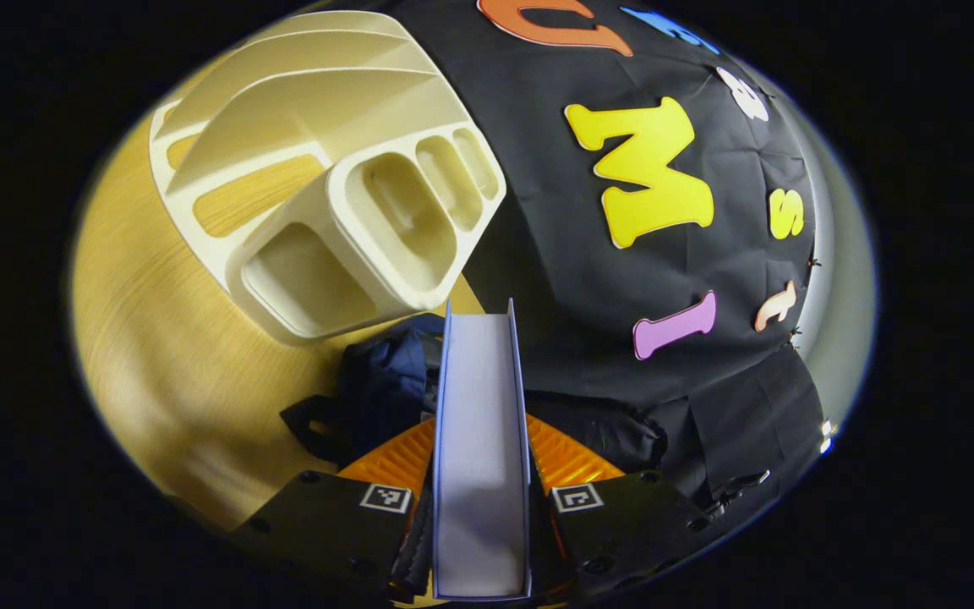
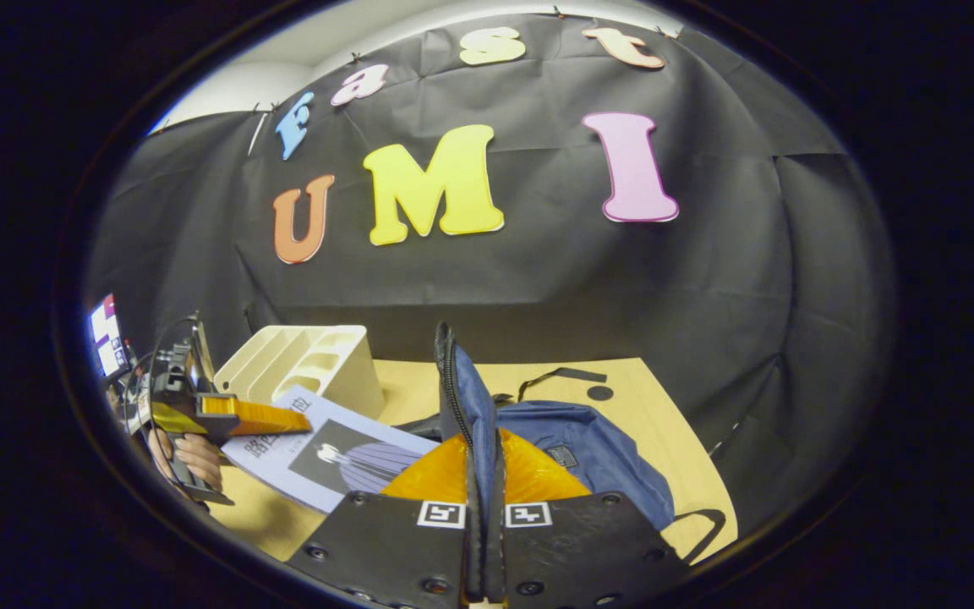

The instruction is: Open the schoolbag, grab two books from the bookshelf and put them into the schoolbag.

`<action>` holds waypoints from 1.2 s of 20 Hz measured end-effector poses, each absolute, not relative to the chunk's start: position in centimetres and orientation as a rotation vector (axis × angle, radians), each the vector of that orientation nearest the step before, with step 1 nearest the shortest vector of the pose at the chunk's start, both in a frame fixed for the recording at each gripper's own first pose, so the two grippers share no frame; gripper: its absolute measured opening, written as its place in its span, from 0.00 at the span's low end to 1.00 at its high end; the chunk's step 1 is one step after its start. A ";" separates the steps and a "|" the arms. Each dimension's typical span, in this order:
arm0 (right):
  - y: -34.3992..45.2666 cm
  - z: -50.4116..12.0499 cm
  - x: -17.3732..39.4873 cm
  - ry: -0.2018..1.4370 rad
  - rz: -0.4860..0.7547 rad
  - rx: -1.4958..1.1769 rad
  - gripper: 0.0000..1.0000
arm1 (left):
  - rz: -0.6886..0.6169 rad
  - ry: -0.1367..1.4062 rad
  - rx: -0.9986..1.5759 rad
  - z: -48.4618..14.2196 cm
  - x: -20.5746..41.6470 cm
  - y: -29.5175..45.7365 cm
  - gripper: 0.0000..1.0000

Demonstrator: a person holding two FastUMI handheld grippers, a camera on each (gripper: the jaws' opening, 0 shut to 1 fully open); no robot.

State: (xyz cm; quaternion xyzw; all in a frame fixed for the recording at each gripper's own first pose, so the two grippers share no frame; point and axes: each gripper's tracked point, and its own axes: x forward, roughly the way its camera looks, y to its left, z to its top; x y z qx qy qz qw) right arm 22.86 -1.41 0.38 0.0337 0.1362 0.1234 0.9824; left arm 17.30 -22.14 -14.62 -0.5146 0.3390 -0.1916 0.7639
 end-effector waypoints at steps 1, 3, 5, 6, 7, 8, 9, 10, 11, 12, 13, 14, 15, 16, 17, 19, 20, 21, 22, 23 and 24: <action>-1.5 0.3 22.9 0.278 0.249 0.068 0.02 | -0.412 0.708 -1.090 -15.1 17.2 -22.5 0.46; -1.6 0.2 22.8 0.274 0.245 0.057 0.02 | -0.387 0.663 -1.063 -15.6 17.2 -23.1 0.46; -1.7 0.7 22.6 0.256 0.242 0.045 0.02 | -0.369 0.625 -1.022 -15.8 17.3 -24.0 0.46; -1.6 1.1 22.5 0.245 0.245 0.039 0.02 | -0.362 0.607 -1.006 -15.8 17.2 -24.2 0.47; -1.4 1.3 22.3 0.239 0.251 0.036 0.02 | -0.350 0.587 -0.999 -16.0 17.4 -24.5 0.47; -1.3 1.4 22.2 0.233 0.252 0.033 0.03 | -0.351 0.578 -0.996 -16.2 17.2 -25.1 0.47; -1.2 1.5 22.1 0.230 0.259 0.031 0.03 | -0.349 0.575 -0.999 -16.5 17.3 -25.8 0.47; -1.0 1.6 22.1 0.227 0.266 0.031 0.02 | -0.348 0.572 -1.005 -16.5 17.3 -26.4 0.47; -0.8 1.6 22.1 0.226 0.271 0.030 0.02 | -0.352 0.571 -0.998 -16.5 17.3 -27.2 0.47; -0.7 1.7 22.1 0.222 0.276 0.030 0.02 | -0.355 0.569 -0.993 -16.5 17.4 -27.9 0.47; -0.7 1.8 22.1 0.220 0.280 0.032 0.02 | -0.357 0.564 -0.987 -16.4 17.6 -28.7 0.47; -0.6 1.9 22.1 0.218 0.284 0.036 0.02 | -0.360 0.564 -0.988 -16.4 17.6 -29.6 0.47; -0.6 1.9 22.1 0.218 0.288 0.040 0.02 | -0.366 0.569 -0.991 -16.4 17.8 -30.6 0.47; -0.5 2.1 22.2 0.215 0.291 0.044 0.02 | -0.368 0.569 -0.999 -16.6 17.9 -31.4 0.48; -0.6 2.3 22.2 0.210 0.295 0.049 0.02 | -0.372 0.570 -1.002 -16.5 18.0 -32.4 0.48; -0.5 2.7 22.3 0.200 0.303 0.055 0.02 | -0.374 0.569 -1.001 -16.5 18.1 -34.3 0.48; -0.6 2.9 22.4 0.193 0.305 0.056 0.02 | -0.374 0.568 -1.000 -16.5 18.1 -35.1 0.48; -0.8 3.1 22.4 0.185 0.304 0.053 0.02 | -0.377 0.571 -0.998 -16.4 18.3 -35.9 0.48; -1.1 3.2 22.4 0.176 0.297 0.045 0.02 | -0.377 0.573 -1.002 -16.4 18.4 -36.6 0.43; -1.5 3.3 22.6 0.169 0.289 0.036 0.02 | -0.375 0.577 -1.012 -16.4 18.4 -37.1 0.48; -1.9 3.3 22.6 0.164 0.284 0.037 0.02 | -0.373 0.576 -1.015 -16.5 18.4 -37.7 0.48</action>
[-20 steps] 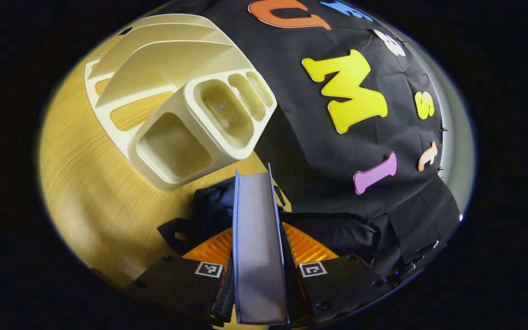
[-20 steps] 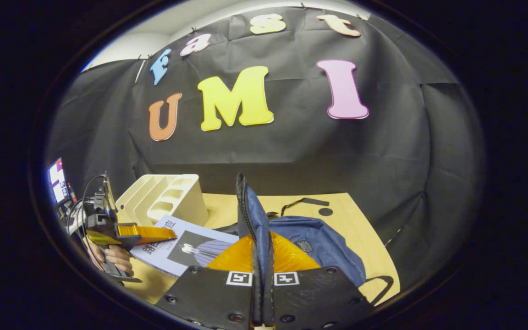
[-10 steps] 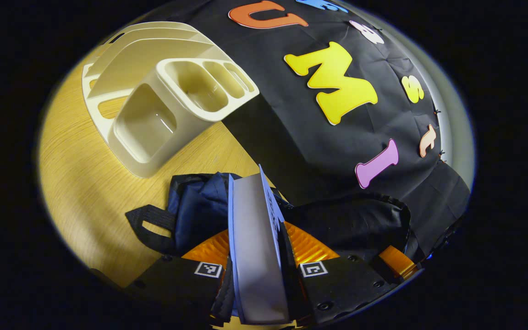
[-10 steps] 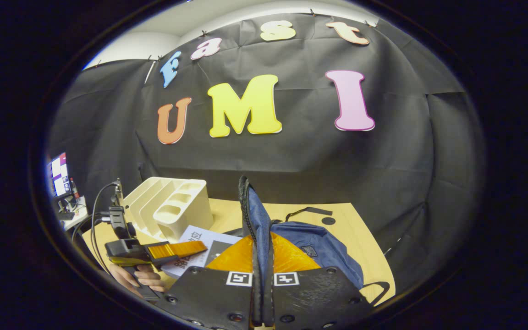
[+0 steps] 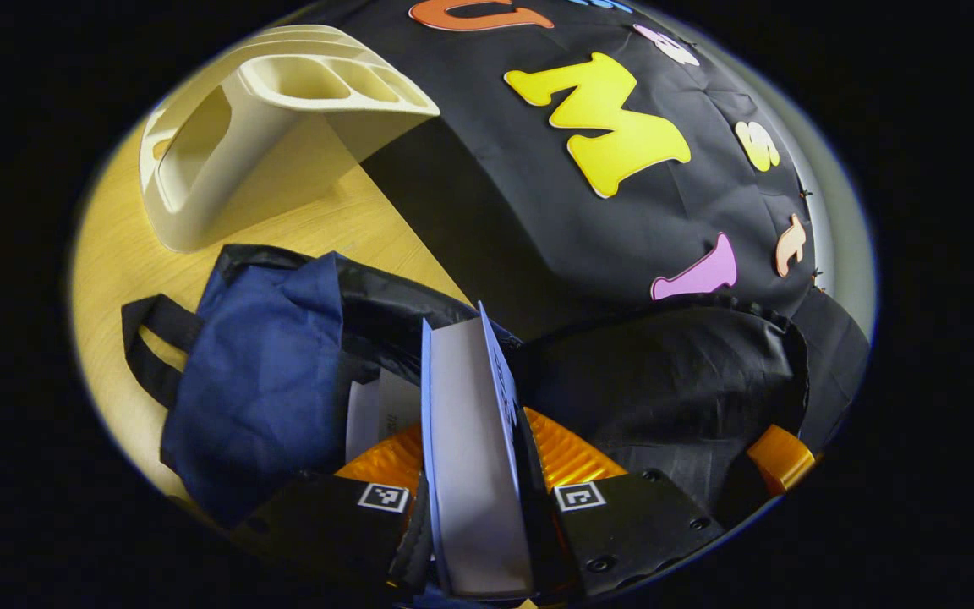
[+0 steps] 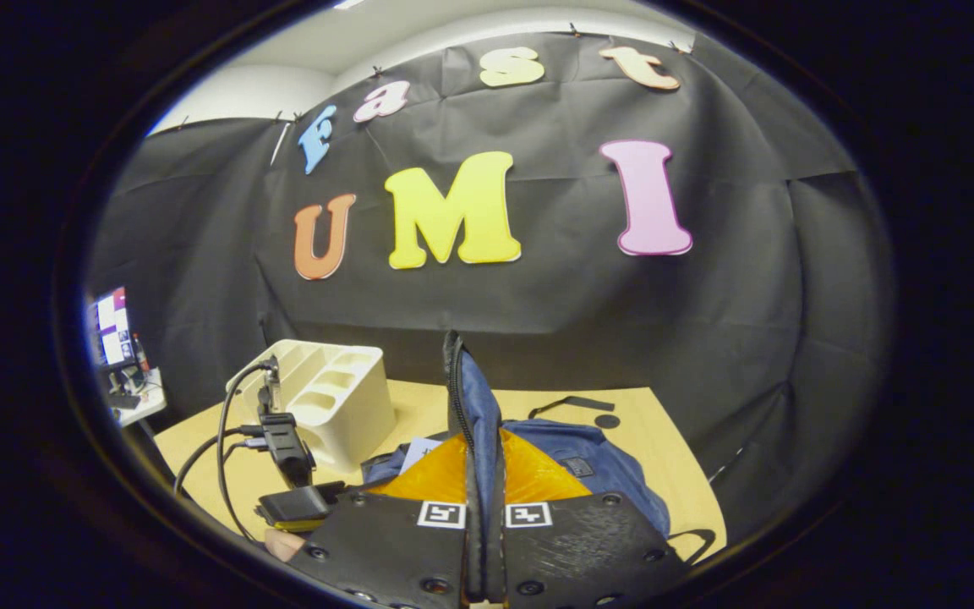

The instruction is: Open the schoolbag, grab two books from the bookshelf and put them into the schoolbag.

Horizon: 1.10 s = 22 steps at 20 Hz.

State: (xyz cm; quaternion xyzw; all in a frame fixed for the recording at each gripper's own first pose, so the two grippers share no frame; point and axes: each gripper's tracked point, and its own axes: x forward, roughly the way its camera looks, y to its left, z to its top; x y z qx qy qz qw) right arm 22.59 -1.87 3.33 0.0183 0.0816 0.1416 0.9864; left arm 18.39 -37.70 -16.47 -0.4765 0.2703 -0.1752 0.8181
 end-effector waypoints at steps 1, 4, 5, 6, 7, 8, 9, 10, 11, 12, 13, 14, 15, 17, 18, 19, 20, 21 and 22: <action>-2.2 3.3 22.6 0.162 0.288 0.042 0.02 | -0.372 0.571 -1.012 -16.4 18.3 -38.2 0.48; -3.2 3.2 22.9 0.157 0.279 0.056 0.02 | -0.363 0.570 -1.041 -16.7 18.5 -39.2 0.48; -3.5 3.2 23.1 0.153 0.274 0.058 0.02 | -0.365 0.569 -1.058 -16.9 18.6 -39.5 0.48; -3.6 3.0 23.0 0.164 0.274 0.064 0.02 | -0.362 0.562 -1.073 -17.0 18.7 -39.7 0.48; -3.5 2.7 23.1 0.164 0.280 0.071 0.03 | -0.363 0.561 -1.082 -17.1 18.6 -39.7 0.48; -3.5 2.7 23.2 0.167 0.284 0.072 0.03 | -0.366 0.562 -1.087 -17.2 18.6 -39.7 0.49; -3.7 2.5 23.2 0.169 0.284 0.070 0.03 | -0.367 0.571 -1.099 -17.4 18.7 -39.7 0.49; -3.7 2.4 23.3 0.173 0.283 0.073 0.02 | -0.355 0.601 -1.112 -17.7 18.8 -39.5 0.51; -3.6 2.2 23.3 0.180 0.288 0.076 0.02 | -0.365 0.626 -1.136 -17.7 18.7 -39.6 0.53; -3.6 2.2 23.2 0.178 0.289 0.074 0.03 | -0.379 0.647 -1.153 -17.5 18.4 -39.7 0.66; -3.7 2.2 23.3 0.176 0.288 0.075 0.05 | -0.382 0.669 -1.151 -17.6 18.2 -39.7 0.59; -3.7 2.0 23.2 0.180 0.286 0.079 0.00 | -0.377 0.681 -1.134 -17.6 18.0 -39.5 0.60; -3.8 1.8 23.3 0.185 0.280 0.082 0.03 | -0.374 0.686 -1.114 -17.8 17.9 -39.3 0.61; -3.9 1.2 23.3 0.198 0.270 0.081 0.02 | -0.367 0.690 -1.072 -18.0 17.5 -38.5 0.64; -3.8 1.1 23.2 0.201 0.266 0.081 0.04 | -0.370 0.686 -1.051 -17.4 17.0 -38.2 0.65; -3.6 1.0 23.2 0.203 0.262 0.075 0.04 | -0.357 0.677 -1.019 -17.2 16.9 -37.6 0.67; -3.7 0.7 23.2 0.210 0.243 0.058 0.04 | -0.340 0.667 -0.980 -17.2 16.9 -36.9 0.84; -3.6 0.4 23.1 0.212 0.230 0.038 0.04 | -0.317 0.665 -0.933 -17.5 16.9 -36.2 0.77; -3.3 0.1 23.0 0.216 0.225 0.024 0.02 | -0.292 0.675 -0.877 -18.0 16.5 -35.2 0.79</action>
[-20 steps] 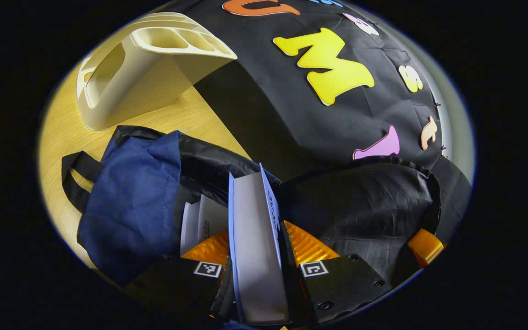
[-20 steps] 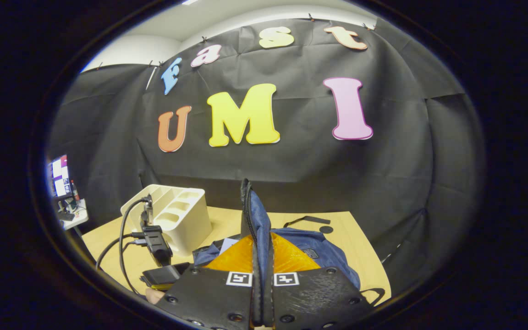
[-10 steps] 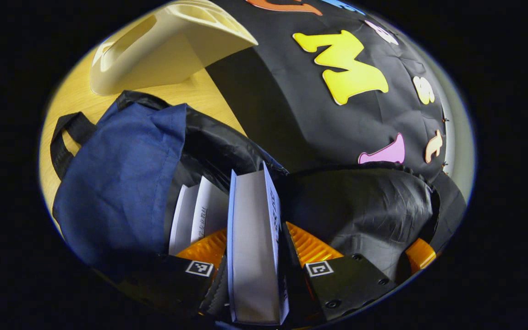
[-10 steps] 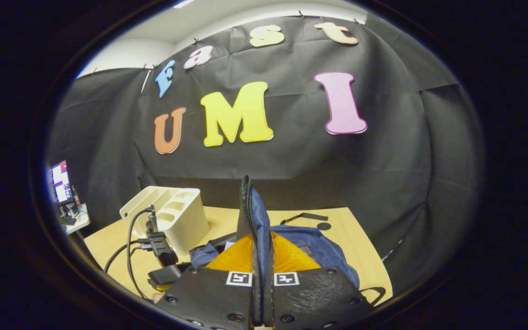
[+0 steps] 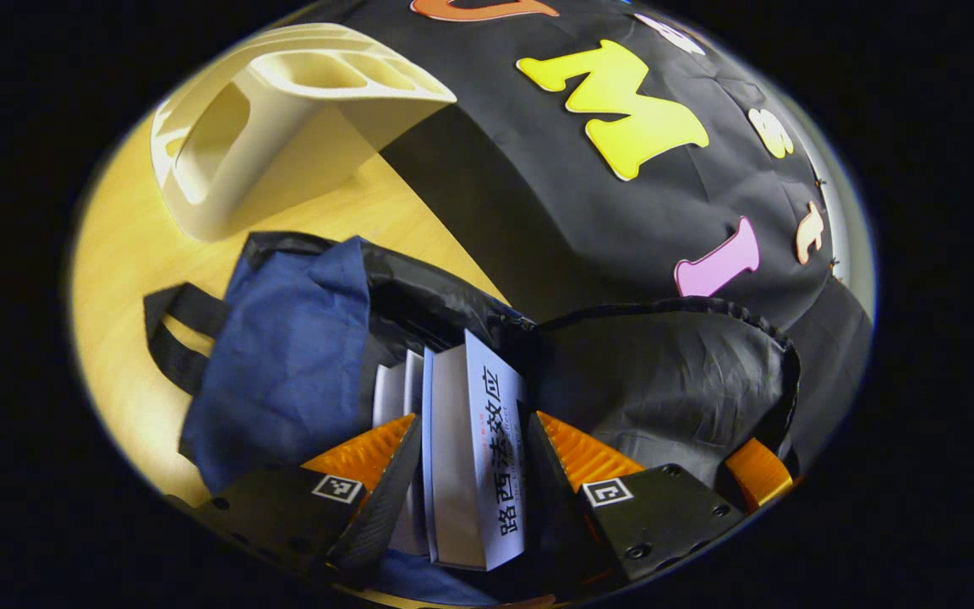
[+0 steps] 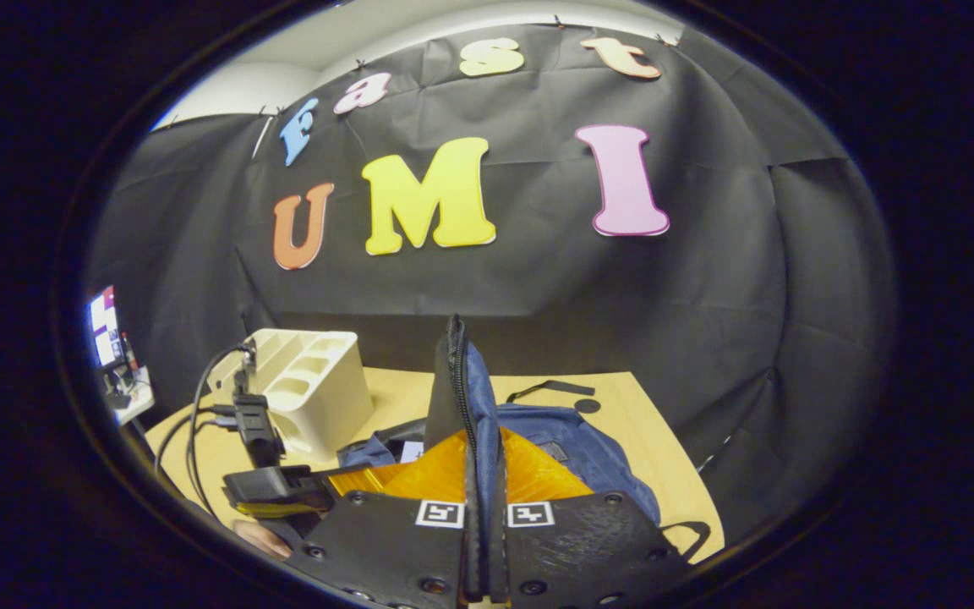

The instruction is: Open the schoolbag, grab two books from the bookshelf and put them into the schoolbag.

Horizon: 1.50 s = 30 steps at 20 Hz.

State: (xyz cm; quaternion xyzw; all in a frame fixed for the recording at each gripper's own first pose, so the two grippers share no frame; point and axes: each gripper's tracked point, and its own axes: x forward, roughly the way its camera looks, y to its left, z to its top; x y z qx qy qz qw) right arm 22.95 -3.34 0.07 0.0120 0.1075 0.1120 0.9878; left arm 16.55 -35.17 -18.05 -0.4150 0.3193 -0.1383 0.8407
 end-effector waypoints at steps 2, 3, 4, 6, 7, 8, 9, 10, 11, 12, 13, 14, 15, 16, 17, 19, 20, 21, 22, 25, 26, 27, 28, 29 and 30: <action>-2.8 -0.6 22.6 0.222 0.212 0.017 0.04 | -0.279 0.702 -0.796 -18.9 15.7 -33.9 0.80; -2.9 -1.0 22.5 0.226 0.200 0.018 0.04 | -0.268 0.722 -0.770 -19.3 15.2 -33.3 0.80; -2.8 -1.4 22.3 0.232 0.194 0.023 0.05 | -0.257 0.733 -0.749 -19.7 14.6 -32.6 0.80; -2.9 -2.1 22.0 0.242 0.171 0.028 0.06 | -0.252 0.732 -0.742 -19.6 13.7 -31.2 0.80; -2.8 -2.5 21.7 0.246 0.163 0.028 0.06 | -0.218 0.727 -0.716 -19.7 13.3 -29.9 0.80; -2.7 -2.5 21.4 0.246 0.157 0.029 0.06 | -0.199 0.709 -0.689 -19.6 13.0 -28.8 0.80; -2.7 -2.7 21.0 0.248 0.147 0.027 0.06 | -0.189 0.685 -0.671 -19.2 12.7 -27.7 0.80; -2.6 -2.8 20.7 0.246 0.139 0.020 0.05 | -0.175 0.660 -0.655 -18.7 12.4 -26.5 0.80; -2.6 -2.8 20.3 0.242 0.131 0.015 0.10 | -0.164 0.635 -0.644 -18.3 11.9 -25.4 0.80; -2.5 -2.9 20.0 0.243 0.122 0.012 0.10 | -0.156 0.614 -0.639 -18.0 11.3 -24.2 0.80; -2.3 -3.2 19.5 0.247 0.118 0.014 0.11 | -0.140 0.596 -0.643 -17.8 10.8 -23.1 0.80; -2.1 -3.4 19.1 0.250 0.117 0.020 0.16 | -0.122 0.580 -0.651 -17.6 10.2 -22.0 0.80; -1.9 -3.5 18.6 0.252 0.119 0.026 0.19 | -0.110 0.566 -0.658 -17.7 10.2 -20.9 0.80; -1.9 -3.7 18.3 0.254 0.112 0.026 0.19 | -0.097 0.552 -0.660 -17.7 9.6 -20.1 0.80; -2.0 -3.9 17.8 0.253 0.102 0.028 0.19 | -0.081 0.541 -0.651 -17.6 9.1 -19.0 0.80; -1.8 -4.3 16.7 0.261 0.094 0.036 0.21 | -0.048 0.525 -0.617 -17.8 7.7 -17.0 0.80; -1.5 -4.4 15.9 0.263 0.101 0.043 0.17 | -0.038 0.518 -0.598 -17.7 7.0 -16.1 0.80; -1.2 -4.6 15.3 0.266 0.109 0.046 0.23 | -0.029 0.511 -0.581 -17.6 6.4 -15.3 0.80; -1.1 -4.7 14.5 0.264 0.111 0.042 0.23 | -0.020 0.503 -0.568 -17.6 5.8 -14.6 0.80; -0.7 -4.6 12.0 0.237 0.115 0.020 0.27 | -0.017 0.455 -0.486 -16.5 4.0 -12.5 0.80; -0.6 -4.5 11.1 0.225 0.118 0.013 0.23 | -0.015 0.437 -0.453 -16.1 3.5 -11.8 0.80; -0.6 -4.1 10.3 0.209 0.115 -0.002 0.23 | -0.021 0.418 -0.429 -15.4 2.9 -11.4 0.80; -0.9 -3.7 9.3 0.187 0.100 -0.025 0.25 | -0.030 0.398 -0.409 -14.6 2.4 -11.0 0.80; -1.1 -3.0 8.4 0.149 0.084 -0.054 0.28 | -0.038 0.371 -0.390 -13.7 1.9 -10.4 0.80; -1.5 -2.2 7.3 0.112 0.065 -0.068 0.29 | -0.048 0.347 -0.372 -12.9 1.4 -10.2 0.80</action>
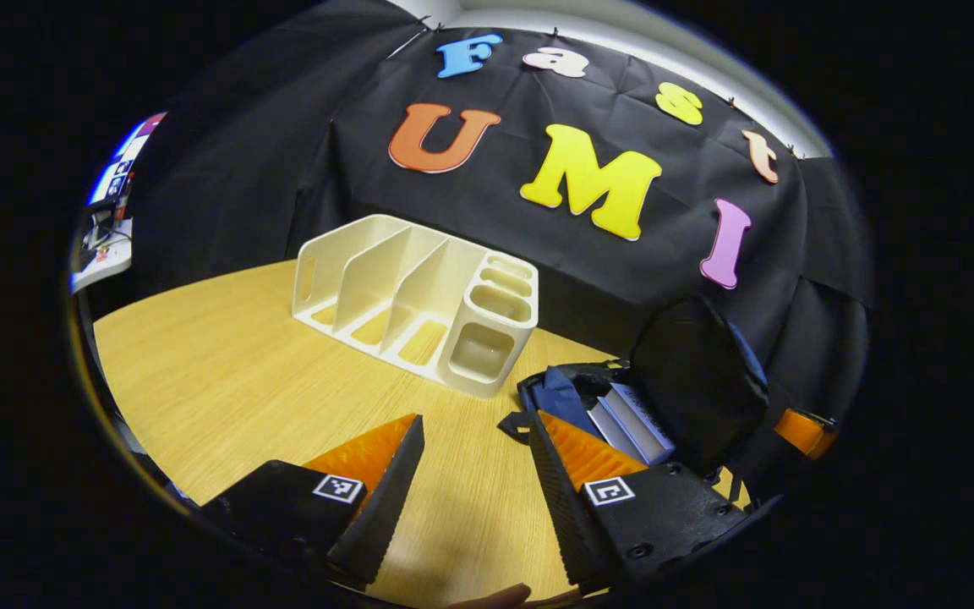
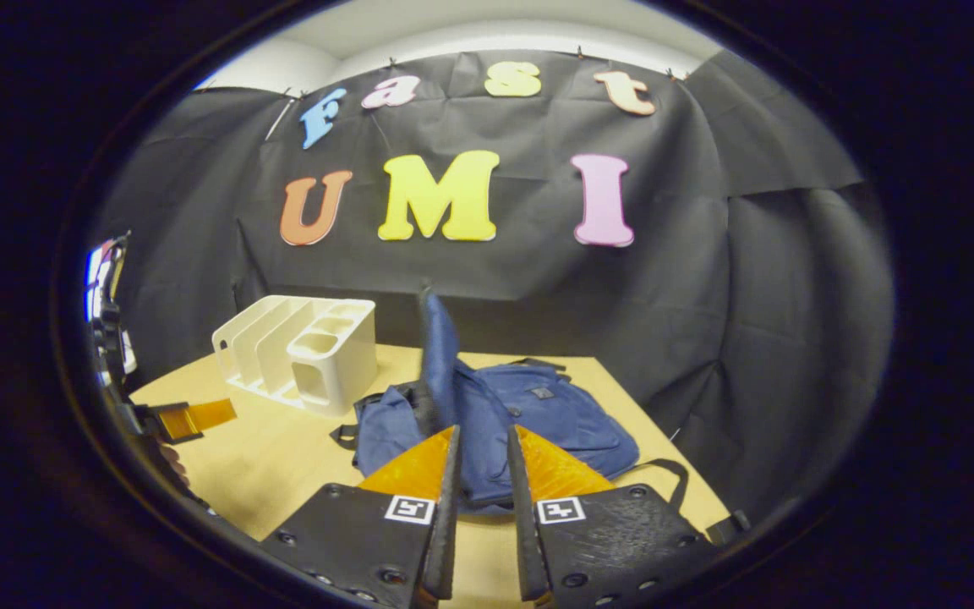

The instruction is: Open the schoolbag, grab two books from the bookshelf and put them into the schoolbag.

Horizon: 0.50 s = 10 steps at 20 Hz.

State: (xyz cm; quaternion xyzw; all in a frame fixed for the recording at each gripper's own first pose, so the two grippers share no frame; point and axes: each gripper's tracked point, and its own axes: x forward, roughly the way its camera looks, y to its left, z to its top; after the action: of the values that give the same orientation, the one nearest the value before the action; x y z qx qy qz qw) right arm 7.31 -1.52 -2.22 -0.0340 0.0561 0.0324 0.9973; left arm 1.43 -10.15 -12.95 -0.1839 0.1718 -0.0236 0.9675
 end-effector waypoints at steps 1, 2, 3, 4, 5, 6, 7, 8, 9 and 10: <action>-1.4 -1.9 6.1 0.085 0.059 -0.063 0.31 | -0.061 0.325 -0.350 -12.3 1.1 -9.9 0.80; -1.3 -1.4 4.8 0.058 0.061 -0.037 0.37 | -0.075 0.317 -0.324 -11.7 0.7 -9.8 0.80; -1.3 -0.8 3.6 0.033 0.058 -0.010 0.37 | -0.088 0.322 -0.298 -11.1 0.2 -9.7 0.80; -1.8 -0.4 2.4 0.008 0.048 0.005 0.41 | -0.110 0.297 -0.283 -10.1 -0.1 -10.0 0.80; -2.4 0.1 1.0 -0.019 0.037 0.016 0.49 | -0.133 0.265 -0.278 -9.0 -0.2 -10.2 0.80; -2.8 0.5 -0.3 -0.047 0.033 0.021 0.49 | -0.154 0.254 -0.272 -8.1 -0.7 -10.3 0.80; -3.1 1.0 -1.3 -0.073 0.025 0.025 0.53 | -0.177 0.247 -0.256 -7.7 -1.6 -10.5 0.80; -4.0 1.5 -1.9 -0.092 -0.009 0.035 0.56 | -0.179 0.236 -0.233 -7.1 -2.2 -10.3 0.80; -5.0 1.7 -2.1 -0.097 -0.047 0.041 0.58 | -0.168 0.219 -0.220 -6.4 -2.5 -9.7 0.80; -5.6 2.2 -2.4 -0.099 -0.067 0.050 0.60 | -0.161 0.215 -0.220 -5.9 -2.9 -9.3 0.80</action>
State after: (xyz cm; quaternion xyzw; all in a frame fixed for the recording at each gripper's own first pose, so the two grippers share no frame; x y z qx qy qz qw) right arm -2.41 -5.61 2.20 0.0249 -0.0493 -0.0333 0.9979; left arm -2.95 -9.25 -5.95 -0.1093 0.1072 -0.0801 0.9850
